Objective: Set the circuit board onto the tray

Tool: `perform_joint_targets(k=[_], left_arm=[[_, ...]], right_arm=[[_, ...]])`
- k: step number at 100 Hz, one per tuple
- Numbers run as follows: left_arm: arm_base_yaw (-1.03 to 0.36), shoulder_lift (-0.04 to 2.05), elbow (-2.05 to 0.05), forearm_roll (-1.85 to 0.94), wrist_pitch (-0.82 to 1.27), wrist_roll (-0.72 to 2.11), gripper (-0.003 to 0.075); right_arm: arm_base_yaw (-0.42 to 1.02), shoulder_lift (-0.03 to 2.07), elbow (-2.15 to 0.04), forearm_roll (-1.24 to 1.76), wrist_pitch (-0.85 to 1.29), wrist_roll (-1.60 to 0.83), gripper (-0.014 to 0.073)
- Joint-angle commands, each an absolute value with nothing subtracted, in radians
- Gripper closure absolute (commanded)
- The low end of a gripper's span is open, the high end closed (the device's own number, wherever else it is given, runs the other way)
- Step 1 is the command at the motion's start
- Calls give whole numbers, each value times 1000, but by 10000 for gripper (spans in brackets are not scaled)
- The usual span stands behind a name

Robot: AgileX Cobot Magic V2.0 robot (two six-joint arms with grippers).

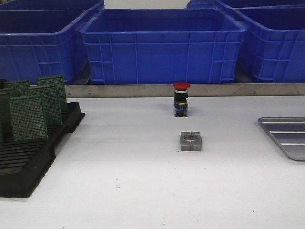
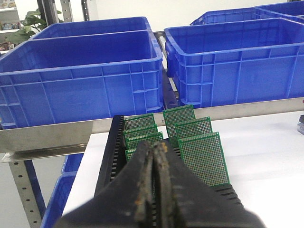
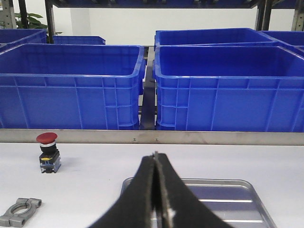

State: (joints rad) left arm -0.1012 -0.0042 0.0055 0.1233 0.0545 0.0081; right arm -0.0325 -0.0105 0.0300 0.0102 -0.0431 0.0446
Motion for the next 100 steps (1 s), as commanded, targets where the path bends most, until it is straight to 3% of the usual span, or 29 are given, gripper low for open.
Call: perform_joint_targets(k=[1,38,66,100], left_arm=[[-100,-36,44,113,-28,0,739],[-100,-36,-9,78,6,0,739],[-100,74,-302,61,327,0,739],[-100,483,-761,67,743,28,739]], right_arm=[[-34,-27,34,0,-123,42,663],[-34,-27,34,0,-123,42,663],[-34,-27,34,0,-123,42,663],[-34,-27,34,0,-123,42,663]])
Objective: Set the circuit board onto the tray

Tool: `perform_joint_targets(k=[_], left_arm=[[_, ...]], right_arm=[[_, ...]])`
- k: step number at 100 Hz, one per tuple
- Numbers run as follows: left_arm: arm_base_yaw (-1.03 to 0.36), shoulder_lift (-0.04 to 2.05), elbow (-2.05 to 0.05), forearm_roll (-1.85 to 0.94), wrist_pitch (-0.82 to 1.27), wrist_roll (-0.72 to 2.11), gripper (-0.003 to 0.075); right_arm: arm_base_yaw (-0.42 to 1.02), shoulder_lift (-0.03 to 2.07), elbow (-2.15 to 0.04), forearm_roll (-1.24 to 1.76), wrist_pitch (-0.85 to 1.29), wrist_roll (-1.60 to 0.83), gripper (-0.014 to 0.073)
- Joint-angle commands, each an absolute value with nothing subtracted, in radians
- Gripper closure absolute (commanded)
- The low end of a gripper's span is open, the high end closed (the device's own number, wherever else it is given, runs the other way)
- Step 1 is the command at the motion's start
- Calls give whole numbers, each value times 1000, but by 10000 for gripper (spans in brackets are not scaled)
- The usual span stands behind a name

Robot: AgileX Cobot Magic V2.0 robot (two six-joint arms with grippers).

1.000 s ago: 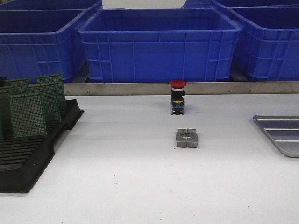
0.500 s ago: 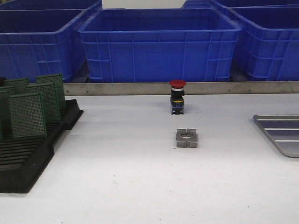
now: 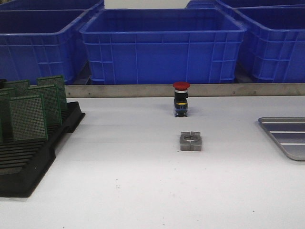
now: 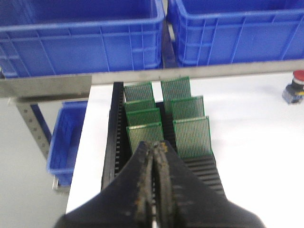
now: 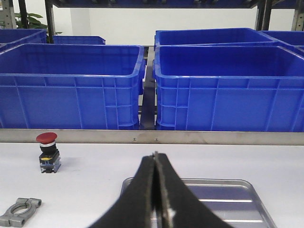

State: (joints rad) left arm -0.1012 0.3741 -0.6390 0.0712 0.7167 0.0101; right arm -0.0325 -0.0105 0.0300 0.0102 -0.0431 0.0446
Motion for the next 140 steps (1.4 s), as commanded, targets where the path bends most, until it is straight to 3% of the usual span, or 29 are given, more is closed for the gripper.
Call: perform_joint_targets(k=[1,25,61,71,90,97,119,140], left_arm=[[-100,492,-769,67,750,32,739],[-100,751,-969,67,891,59,739],[-100,907,-996,69,900,59,727],[-100,917,-996,69,904,59,627],[-100,917,-996,72,902,59,193],[-100,917,-996,72,897,59,111],[-100,921,-996,53,876,65,100],[-100,1033,-1060,47,967,313,100]], right_arm=[[-34,-27,34,0,-123,42,663],[-34,-27,34,0,-123,42,663],[-34,-27,34,0,-123,42,663],[-34,-27,34,0,-123,42,663],[-34,-27,34,0,-123,42,663],[-34,-27,34,0,-123,42,663],[-34,-27,34,0,-123,42,663],[-34,-27,34,0,-123,42,663]])
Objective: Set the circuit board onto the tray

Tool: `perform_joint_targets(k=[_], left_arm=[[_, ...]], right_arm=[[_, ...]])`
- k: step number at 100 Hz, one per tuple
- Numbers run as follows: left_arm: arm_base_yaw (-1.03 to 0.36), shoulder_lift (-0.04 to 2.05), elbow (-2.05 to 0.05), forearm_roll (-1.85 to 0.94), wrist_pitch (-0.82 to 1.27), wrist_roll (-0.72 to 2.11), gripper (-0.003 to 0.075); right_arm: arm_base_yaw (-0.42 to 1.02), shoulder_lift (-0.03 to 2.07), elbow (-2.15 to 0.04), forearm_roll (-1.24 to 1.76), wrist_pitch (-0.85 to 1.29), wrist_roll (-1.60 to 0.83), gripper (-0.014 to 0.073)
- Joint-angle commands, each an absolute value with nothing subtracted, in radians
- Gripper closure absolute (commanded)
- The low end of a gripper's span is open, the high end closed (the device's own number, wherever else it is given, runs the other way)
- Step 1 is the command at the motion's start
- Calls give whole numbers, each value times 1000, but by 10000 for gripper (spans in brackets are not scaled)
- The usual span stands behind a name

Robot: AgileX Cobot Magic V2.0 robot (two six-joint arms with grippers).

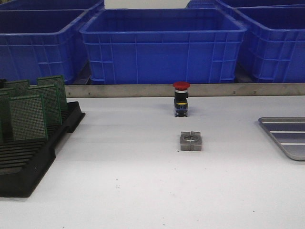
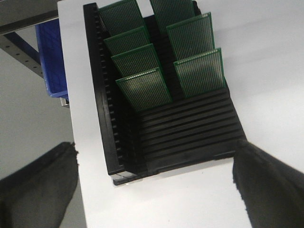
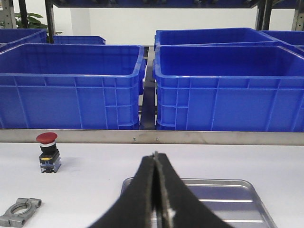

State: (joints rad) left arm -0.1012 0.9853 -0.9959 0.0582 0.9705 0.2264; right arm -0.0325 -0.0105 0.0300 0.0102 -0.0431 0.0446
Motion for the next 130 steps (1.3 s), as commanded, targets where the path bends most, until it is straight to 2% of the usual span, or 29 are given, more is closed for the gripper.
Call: perform_joint_targets(k=[1,14,40,66,130], left_arm=[[-100,1039,-1064,47,973,326,100],[-100,1165,-1154,0,1081,512,100],[-100,1399,-1304,-213,1215,1064,100],[-100,1533,-1362,-237,1208,1435,100],[-100,1655,-1362,-260,1059,1574,100]], right_arm=[[-34,-27,34,0,-123,42,663],[-34,-27,34,0,-123,42,663],[-34,-27,34,0,-123,42,663],[-34,-27,34,0,-123,42,663],[-34,-27,34,0,-123,42,663]])
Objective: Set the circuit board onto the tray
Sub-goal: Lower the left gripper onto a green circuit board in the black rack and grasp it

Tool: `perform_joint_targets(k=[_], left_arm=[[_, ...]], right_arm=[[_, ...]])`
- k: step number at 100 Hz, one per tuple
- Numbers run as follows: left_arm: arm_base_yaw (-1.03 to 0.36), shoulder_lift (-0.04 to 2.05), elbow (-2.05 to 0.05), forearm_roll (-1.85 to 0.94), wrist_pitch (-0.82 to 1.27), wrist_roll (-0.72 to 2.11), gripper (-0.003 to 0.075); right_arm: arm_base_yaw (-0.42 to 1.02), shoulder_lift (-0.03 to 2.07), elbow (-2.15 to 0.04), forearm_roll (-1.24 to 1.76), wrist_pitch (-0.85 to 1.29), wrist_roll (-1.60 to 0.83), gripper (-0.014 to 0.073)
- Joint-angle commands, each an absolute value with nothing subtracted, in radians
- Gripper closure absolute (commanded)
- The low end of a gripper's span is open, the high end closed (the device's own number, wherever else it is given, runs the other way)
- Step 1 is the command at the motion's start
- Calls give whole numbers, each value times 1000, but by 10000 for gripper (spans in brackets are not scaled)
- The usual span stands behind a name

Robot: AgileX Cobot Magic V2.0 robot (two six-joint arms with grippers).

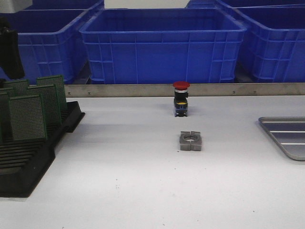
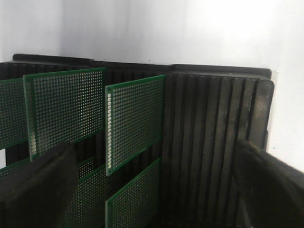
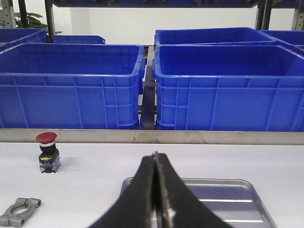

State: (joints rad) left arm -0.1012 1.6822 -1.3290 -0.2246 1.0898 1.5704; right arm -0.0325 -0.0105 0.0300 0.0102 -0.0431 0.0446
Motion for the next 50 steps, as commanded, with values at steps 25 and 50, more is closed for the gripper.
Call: perform_joint_targets(k=[25,50], left_arm=[[-100,1714,-1362,-267,1024,1574,100],[-100,1753,-1362,-269,1000,1576,99]], right_arm=[[-34,-27,34,0,-123,42,663],[-34,-27,34,0,-123,42,663]])
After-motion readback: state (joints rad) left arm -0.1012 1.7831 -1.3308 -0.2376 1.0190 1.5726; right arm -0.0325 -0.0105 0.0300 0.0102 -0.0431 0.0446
